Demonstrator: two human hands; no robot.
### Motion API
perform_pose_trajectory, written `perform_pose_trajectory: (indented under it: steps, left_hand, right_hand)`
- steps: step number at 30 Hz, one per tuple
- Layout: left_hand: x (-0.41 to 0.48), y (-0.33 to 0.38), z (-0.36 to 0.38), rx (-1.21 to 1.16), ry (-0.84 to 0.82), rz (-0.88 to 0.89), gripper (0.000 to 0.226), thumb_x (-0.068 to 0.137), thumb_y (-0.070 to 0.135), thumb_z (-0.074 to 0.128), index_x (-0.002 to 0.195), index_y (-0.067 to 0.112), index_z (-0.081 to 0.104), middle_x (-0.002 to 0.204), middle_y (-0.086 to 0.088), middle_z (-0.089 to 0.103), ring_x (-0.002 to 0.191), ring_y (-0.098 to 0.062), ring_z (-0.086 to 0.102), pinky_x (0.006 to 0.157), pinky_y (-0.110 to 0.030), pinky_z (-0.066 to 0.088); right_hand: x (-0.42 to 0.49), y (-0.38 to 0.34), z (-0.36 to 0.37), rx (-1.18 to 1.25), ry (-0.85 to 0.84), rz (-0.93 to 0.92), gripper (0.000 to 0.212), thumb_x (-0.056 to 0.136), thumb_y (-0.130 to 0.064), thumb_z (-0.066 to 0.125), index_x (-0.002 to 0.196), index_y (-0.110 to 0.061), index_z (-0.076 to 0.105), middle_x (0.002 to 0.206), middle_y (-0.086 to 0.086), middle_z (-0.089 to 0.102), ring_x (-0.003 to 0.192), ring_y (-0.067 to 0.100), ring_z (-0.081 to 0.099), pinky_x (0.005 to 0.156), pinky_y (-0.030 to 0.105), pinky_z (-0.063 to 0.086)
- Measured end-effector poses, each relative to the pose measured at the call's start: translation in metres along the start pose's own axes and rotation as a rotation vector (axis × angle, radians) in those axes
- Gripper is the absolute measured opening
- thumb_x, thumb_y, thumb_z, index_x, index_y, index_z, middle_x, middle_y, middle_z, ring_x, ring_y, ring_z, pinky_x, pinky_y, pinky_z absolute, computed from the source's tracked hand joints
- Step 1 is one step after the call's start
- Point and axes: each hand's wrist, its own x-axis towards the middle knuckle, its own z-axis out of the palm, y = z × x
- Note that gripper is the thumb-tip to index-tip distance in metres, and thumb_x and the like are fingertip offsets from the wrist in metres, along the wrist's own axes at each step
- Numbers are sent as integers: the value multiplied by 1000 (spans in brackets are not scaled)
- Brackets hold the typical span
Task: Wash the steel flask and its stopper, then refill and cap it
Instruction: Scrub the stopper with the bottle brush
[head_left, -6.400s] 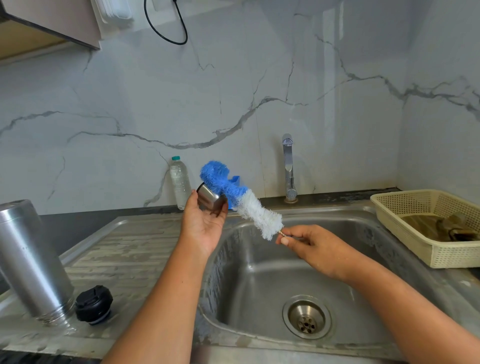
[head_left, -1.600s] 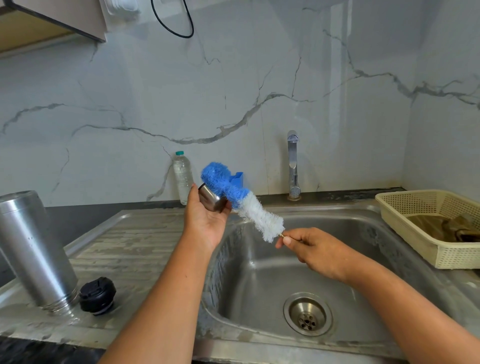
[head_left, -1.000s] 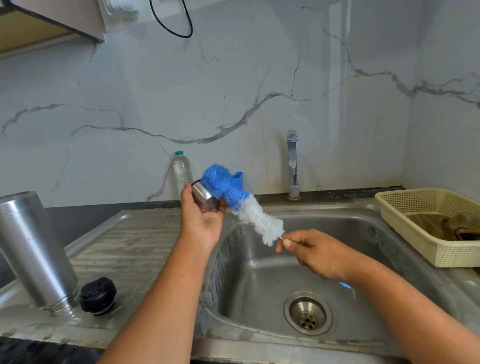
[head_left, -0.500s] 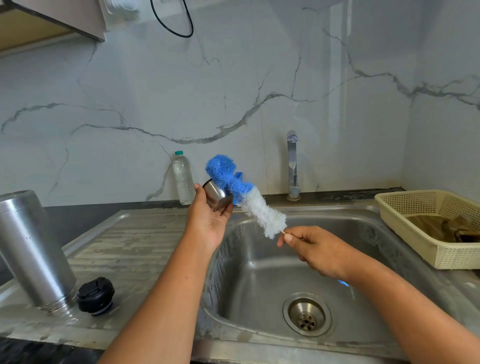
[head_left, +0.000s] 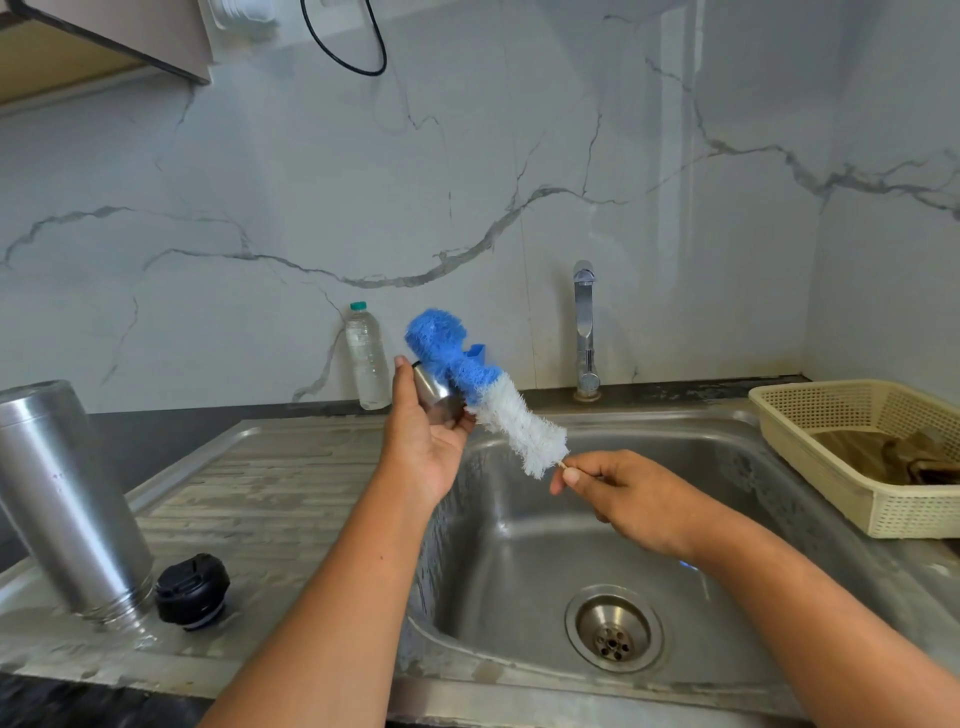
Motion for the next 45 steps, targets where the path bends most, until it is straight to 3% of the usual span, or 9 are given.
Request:
perform_pose_trajectory:
  steps: [7, 11, 17, 24, 27, 31, 35, 41, 45]
  left_hand:
    - [4, 18, -9, -142, 63, 37, 46, 102, 54, 56, 128, 16, 62, 121, -17, 73, 100, -28, 73, 86, -37, 60]
    - [0, 9, -2, -116, 6, -13, 54, 100, 56, 58, 132, 13, 63, 125, -20, 72, 109, -30, 71, 106, -40, 53]
    - [1, 10, -3, -93, 68, -23, 61, 96, 66, 57, 128, 14, 61, 117, -14, 71, 98, -23, 69, 83, -30, 54]
    - [4, 8, -2, -112, 31, -35, 59, 102, 59, 50, 132, 8, 59, 120, -22, 73, 110, -34, 72, 104, -48, 55]
    - [4, 13, -4, -139, 16, 3, 61, 97, 64, 56, 127, 11, 64, 123, -18, 74, 115, -34, 71, 105, -47, 55]
    - [2, 19, -7, -152, 14, 51, 44, 98, 52, 64, 124, 17, 64, 119, -16, 76, 115, -31, 72, 105, -49, 55]
    - [-3, 5, -2, -52, -66, -48, 52, 97, 52, 64, 136, 18, 62, 121, -18, 75, 119, -32, 70, 112, -50, 49]
    - [4, 20, -10, -195, 10, 22, 46, 101, 48, 62, 133, 15, 61, 125, -18, 73, 115, -32, 71, 108, -49, 52]
    - [-1, 11, -6, -123, -37, -17, 54, 97, 52, 64, 134, 13, 62, 122, -16, 73, 108, -29, 71, 108, -43, 52]
  right_hand:
    - [-5, -1, -2, 11, -84, 43, 29, 107, -41, 46, 96, -35, 72, 63, -1, 36, 46, 6, 29, 42, 14, 30]
    - [-2, -3, 1, 63, -6, 47, 30, 108, -38, 45, 97, -32, 72, 57, -6, 34, 45, 8, 27, 42, 18, 28]
    - [-4, -3, 1, 94, -5, 58, 30, 108, -38, 45, 96, -31, 72, 59, -4, 33, 47, 10, 25, 43, 23, 24]
    - [-2, -2, 1, 38, -6, 50, 28, 108, -34, 45, 99, -29, 71, 62, -2, 36, 44, 6, 28, 42, 17, 28]
    - [-4, -2, -2, 4, -51, 42, 28, 108, -37, 46, 97, -31, 71, 61, -4, 36, 44, 4, 29, 42, 14, 29]
    - [-6, -2, -3, -23, -83, 34, 29, 108, -39, 46, 96, -31, 71, 58, -7, 34, 42, 3, 30, 42, 10, 29]
    - [-2, -4, 1, 5, -18, 18, 28, 108, -34, 46, 98, -28, 71, 57, -8, 35, 42, 2, 29, 42, 12, 29]
    - [-7, 0, -4, 76, -126, 74, 30, 106, -44, 46, 91, -38, 72, 59, -6, 32, 50, 11, 24, 45, 26, 22]
    - [-2, 1, 1, 103, -49, 66, 30, 107, -40, 46, 94, -36, 72, 55, -9, 34, 49, 11, 24, 45, 26, 23]
